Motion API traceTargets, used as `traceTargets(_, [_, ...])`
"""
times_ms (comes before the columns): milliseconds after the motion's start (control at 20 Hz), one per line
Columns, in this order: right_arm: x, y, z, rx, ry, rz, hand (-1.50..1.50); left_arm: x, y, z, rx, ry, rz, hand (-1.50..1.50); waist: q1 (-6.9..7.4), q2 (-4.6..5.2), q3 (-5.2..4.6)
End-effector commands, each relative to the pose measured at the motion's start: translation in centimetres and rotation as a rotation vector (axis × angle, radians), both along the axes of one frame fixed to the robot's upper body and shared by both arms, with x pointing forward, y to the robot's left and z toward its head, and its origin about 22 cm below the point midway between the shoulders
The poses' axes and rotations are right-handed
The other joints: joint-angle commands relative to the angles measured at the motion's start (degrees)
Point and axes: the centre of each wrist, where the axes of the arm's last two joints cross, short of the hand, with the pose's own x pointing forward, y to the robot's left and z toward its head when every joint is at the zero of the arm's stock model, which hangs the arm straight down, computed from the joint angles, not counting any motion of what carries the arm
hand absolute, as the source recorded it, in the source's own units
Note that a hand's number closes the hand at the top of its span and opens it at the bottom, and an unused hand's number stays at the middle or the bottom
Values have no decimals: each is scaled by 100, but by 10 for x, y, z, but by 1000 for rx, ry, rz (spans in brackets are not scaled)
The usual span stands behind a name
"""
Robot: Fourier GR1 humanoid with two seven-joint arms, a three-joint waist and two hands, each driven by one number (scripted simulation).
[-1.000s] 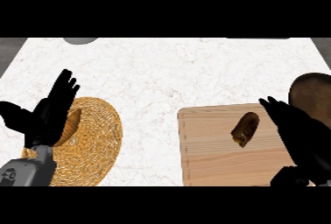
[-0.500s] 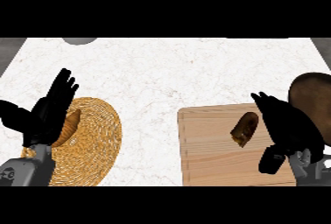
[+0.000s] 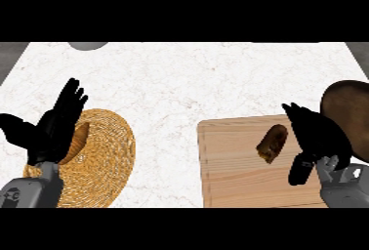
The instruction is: Pick the sweet potato from the cutting board and place it in the pan
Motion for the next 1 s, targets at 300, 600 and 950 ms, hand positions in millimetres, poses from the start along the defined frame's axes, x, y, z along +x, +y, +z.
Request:
traceTargets(300, [10, -7, -35, -17, 7, -44, -150, -10, 6, 2, 3, -11, -29, 0, 3, -1, 1])
traceTargets(600, [13, 13, -51, 31, 22, -42, -150, 7, 11, -4, -3, 3, 0, 0, -12, 2, 0])
traceTargets(950, [28, -6, -59, 55, -1, 65, 150, -5, -1, 1, -8, 20, -10, 0, -2, 0, 1])
